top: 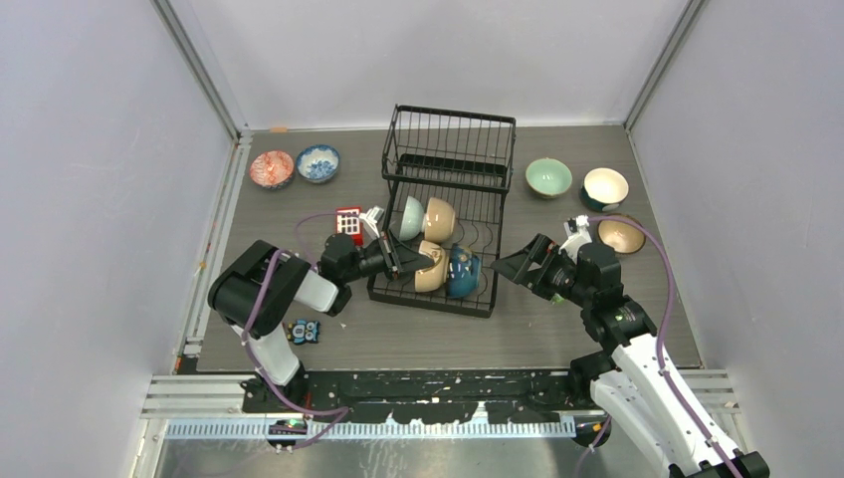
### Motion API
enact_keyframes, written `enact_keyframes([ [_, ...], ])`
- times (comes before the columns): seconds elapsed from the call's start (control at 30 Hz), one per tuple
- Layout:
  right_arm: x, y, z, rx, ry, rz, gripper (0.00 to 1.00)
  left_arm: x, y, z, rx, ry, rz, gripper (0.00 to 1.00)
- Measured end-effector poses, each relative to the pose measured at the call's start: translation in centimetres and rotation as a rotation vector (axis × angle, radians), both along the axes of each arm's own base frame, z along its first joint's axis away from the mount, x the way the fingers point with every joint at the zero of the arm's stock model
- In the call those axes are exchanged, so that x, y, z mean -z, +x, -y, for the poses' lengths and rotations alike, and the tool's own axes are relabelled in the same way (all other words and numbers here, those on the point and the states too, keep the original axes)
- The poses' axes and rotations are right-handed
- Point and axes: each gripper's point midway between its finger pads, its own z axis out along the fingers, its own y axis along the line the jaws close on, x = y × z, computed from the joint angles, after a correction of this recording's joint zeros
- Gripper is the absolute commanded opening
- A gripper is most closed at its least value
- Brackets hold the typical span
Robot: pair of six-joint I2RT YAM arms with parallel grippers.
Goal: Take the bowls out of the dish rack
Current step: Pick up the bowl from the dish rack.
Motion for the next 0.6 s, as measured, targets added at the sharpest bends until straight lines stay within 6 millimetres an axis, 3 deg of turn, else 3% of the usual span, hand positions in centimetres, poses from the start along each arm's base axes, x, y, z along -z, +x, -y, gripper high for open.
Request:
enact_keyframes([
  [0.23,0.16,-0.09,0.03,0.0,-0.003,-0.007,0.93,-0.17,0.24,-0.08,-0.008,-0.007,0.015,0.01],
  [0.6,0.21,-0.12,0.05,0.0,-0.005,-0.009,0.93,-0.26,0.31,-0.09,-0.01,-0.01,0.016,0.0],
])
